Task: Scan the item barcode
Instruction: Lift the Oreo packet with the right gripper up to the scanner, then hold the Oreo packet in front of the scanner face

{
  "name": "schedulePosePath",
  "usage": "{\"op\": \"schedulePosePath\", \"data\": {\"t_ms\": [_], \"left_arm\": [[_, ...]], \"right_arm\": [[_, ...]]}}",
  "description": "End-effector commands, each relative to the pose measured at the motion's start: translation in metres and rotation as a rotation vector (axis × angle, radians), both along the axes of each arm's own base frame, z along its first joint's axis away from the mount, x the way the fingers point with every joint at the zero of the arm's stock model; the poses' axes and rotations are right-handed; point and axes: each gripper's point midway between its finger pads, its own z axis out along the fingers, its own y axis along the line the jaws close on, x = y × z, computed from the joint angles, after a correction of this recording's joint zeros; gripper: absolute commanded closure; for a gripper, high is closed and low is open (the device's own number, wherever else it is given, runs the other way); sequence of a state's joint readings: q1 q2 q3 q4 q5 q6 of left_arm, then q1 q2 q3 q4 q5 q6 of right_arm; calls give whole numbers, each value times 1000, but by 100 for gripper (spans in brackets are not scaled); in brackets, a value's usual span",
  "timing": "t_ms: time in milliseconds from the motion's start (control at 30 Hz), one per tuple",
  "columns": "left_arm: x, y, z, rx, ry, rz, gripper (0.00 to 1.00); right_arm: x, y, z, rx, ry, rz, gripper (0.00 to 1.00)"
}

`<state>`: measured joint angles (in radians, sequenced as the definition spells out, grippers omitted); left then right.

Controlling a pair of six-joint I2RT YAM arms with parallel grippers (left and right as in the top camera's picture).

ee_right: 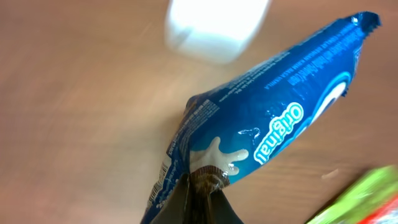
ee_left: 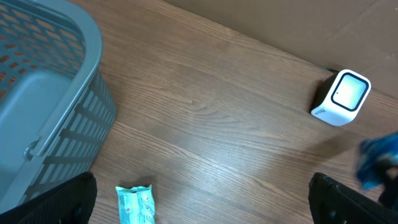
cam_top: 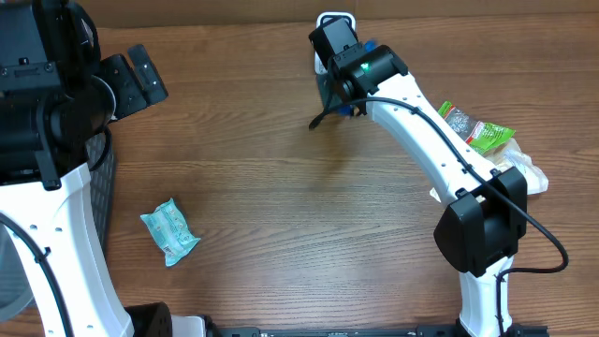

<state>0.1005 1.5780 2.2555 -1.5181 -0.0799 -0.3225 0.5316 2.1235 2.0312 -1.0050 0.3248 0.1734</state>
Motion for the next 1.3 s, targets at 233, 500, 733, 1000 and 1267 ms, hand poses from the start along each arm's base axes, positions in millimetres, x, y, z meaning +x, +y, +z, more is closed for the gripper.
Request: {"op": "schedulePosePath", "data": {"t_ms": [233, 500, 733, 1000, 1267], "left_arm": [[2, 2, 0, -5, -4, 16, 0], [2, 2, 0, -5, -4, 16, 1], [2, 2, 0, -5, -4, 16, 0], [2, 2, 0, -5, -4, 16, 0], [2, 2, 0, -5, -4, 16, 0]], "right_arm": [[100, -14, 65, -300, -519, 18, 96], [134, 1, 12, -596, -524, 259, 96], [145, -1, 18, -575, -584, 227, 96], [151, 10, 19, -510, -618, 290, 96], [151, 21, 9, -643, -590, 502, 96]]}}
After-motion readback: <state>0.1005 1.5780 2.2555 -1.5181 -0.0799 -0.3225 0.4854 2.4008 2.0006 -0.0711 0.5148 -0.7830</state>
